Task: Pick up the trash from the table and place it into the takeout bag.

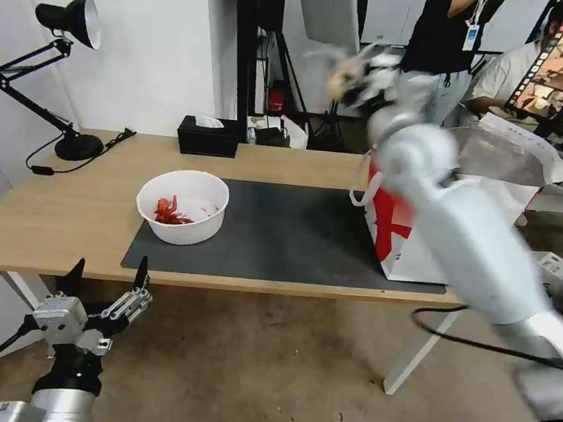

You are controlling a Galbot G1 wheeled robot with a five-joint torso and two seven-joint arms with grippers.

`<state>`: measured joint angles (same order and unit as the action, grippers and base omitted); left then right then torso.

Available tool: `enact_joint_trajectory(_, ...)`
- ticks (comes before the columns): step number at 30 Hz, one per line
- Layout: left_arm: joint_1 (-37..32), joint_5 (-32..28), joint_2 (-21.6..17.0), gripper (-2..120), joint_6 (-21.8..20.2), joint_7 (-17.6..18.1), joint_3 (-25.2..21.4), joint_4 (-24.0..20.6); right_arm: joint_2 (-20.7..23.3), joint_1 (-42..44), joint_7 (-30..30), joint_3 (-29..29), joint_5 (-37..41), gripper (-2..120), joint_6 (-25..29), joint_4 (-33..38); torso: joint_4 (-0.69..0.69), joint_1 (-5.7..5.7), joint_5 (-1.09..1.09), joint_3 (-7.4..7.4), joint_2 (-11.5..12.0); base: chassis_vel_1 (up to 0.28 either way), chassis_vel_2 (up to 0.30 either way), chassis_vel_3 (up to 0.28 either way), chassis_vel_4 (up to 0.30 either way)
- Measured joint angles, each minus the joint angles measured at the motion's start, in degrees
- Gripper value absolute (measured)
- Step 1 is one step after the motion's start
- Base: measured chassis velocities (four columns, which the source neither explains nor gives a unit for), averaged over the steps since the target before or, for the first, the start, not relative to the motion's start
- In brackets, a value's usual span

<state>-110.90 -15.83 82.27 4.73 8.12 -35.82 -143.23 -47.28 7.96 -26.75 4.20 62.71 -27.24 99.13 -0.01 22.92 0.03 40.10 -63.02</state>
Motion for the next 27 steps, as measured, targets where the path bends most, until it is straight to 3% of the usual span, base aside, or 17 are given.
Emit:
enact_joint_trajectory(1, 0.19, -0.44, -0.44, 100, -0.21, 0.02, -0.33, -0.01, 3.87, 1.8, 0.09, -1.32, 1.82, 0, -0.32, 1.6, -0.03, 0.0, 0.01, 0.0, -0.01, 0.0, 0.0, 0.0, 0.0)
enact_joint_trajectory(2, 0.19, -0.44, -0.44, 100, -0.21, 0.02, -0.33, -0.01, 3.87, 1.8, 0.09, -1.32, 1.82, 0, -0.32, 1.6, -0.03, 0.0, 0.01, 0.0, -0.01, 0.0, 0.0, 0.0, 0.0)
enact_joint_trajectory(5, 0.99, -1.13, -1.31, 100, -0.44, 0.08, -0.89, -0.01, 14.04, 11.69, 0.31, -6.89, 6.38, 0, -0.48, 7.4, -0.01, 0.0, 0.0, -0.01, 0.0, 0.0, 0.0, 0.0, 0.0)
enact_joint_trajectory(8, 1.37, -1.27, -1.5, 100, -0.53, 0.12, -0.8, 0.0, 17.46, 18.93, 0.13, -11.15, 6.92, 0, -0.39, 10.44, -0.01, 0.0, -0.03, -0.01, -0.01, 0.0, 0.0, 0.0, 0.0)
enact_joint_trajectory(14, 1.6, -1.27, -1.48, 100, -0.59, 0.14, -0.03, -0.01, 18.78, 28.37, -1.72, -17.02, 6.99, 1, -0.36, 12.99, 0.0, 0.0, -0.01, -0.01, 0.0, 0.0, 0.0, 0.0, 0.0)
enact_joint_trajectory(27, 0.6, -0.87, -1.6, 100, -0.44, -0.12, 0.65, -0.01, 17.54, 31.53, -5.1, -19.93, 7.8, 52, 0.31, 14.3, 0.02, 0.0, -0.03, 0.0, -0.01, 0.0, 0.0, 0.0, 0.0)
